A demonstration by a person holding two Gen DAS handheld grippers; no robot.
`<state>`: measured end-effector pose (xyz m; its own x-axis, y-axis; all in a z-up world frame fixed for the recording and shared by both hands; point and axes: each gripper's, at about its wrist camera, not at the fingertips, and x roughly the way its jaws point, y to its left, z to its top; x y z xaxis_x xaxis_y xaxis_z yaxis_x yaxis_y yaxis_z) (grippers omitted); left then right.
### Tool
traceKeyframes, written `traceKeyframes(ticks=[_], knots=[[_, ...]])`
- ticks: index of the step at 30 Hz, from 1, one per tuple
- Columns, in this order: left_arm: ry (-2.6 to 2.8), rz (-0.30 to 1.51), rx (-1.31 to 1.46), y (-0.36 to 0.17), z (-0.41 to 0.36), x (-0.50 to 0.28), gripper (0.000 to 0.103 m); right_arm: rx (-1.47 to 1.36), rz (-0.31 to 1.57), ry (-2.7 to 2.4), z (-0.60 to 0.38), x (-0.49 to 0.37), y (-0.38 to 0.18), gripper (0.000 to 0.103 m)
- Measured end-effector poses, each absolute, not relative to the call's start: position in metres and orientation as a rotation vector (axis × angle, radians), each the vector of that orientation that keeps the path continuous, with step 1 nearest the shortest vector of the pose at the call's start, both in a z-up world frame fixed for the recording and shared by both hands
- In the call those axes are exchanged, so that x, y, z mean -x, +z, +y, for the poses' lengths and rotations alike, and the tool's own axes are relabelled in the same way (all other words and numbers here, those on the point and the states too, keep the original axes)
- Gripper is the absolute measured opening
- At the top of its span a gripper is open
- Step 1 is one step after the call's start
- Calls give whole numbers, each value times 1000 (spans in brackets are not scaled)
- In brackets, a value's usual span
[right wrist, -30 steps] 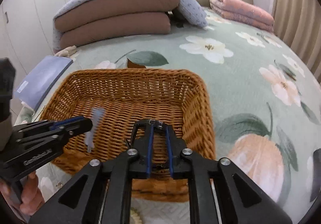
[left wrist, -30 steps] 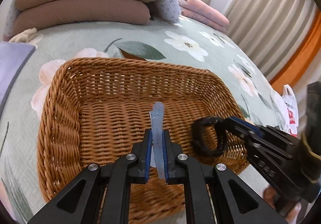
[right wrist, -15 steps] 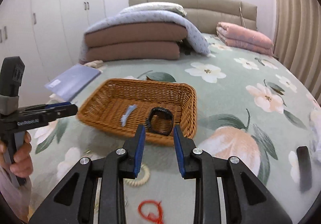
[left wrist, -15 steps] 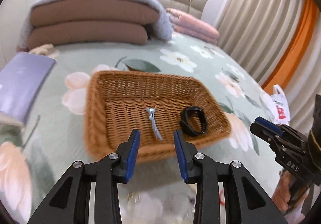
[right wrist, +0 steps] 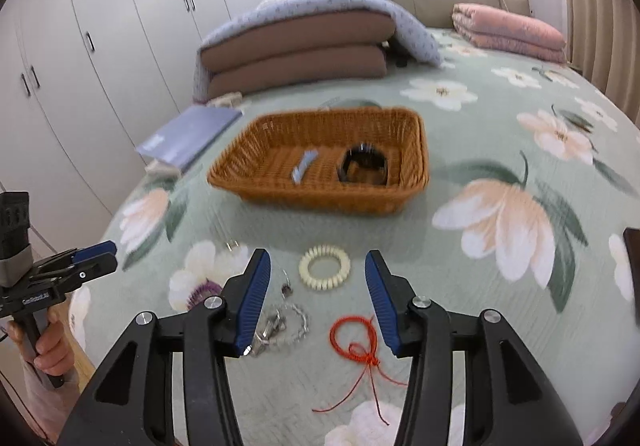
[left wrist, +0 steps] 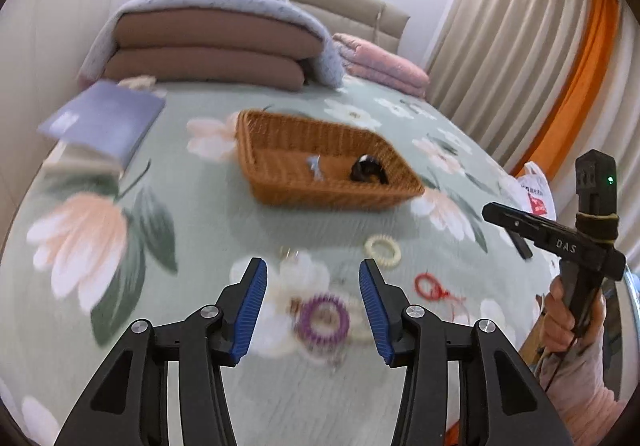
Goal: Organize jewelry
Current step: 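Withdraw both tools from the basket back over the jewelry, then grasp the cream coil bracelet with the right tool while the left grasps the purple coil bracelet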
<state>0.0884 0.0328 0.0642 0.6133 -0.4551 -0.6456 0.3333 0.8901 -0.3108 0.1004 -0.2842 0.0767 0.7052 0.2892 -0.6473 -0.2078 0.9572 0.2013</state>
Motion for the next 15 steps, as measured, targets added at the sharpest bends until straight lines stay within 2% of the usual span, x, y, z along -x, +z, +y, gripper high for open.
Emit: traceKeyframes(ticks=[8,15], knots=[[-494,930,205,12,30,-95,50,-41,783,203,-273,-123,38,52],[-484,967,154,-13,10,-106,49,-73,850,211,-275,-156,10,49]])
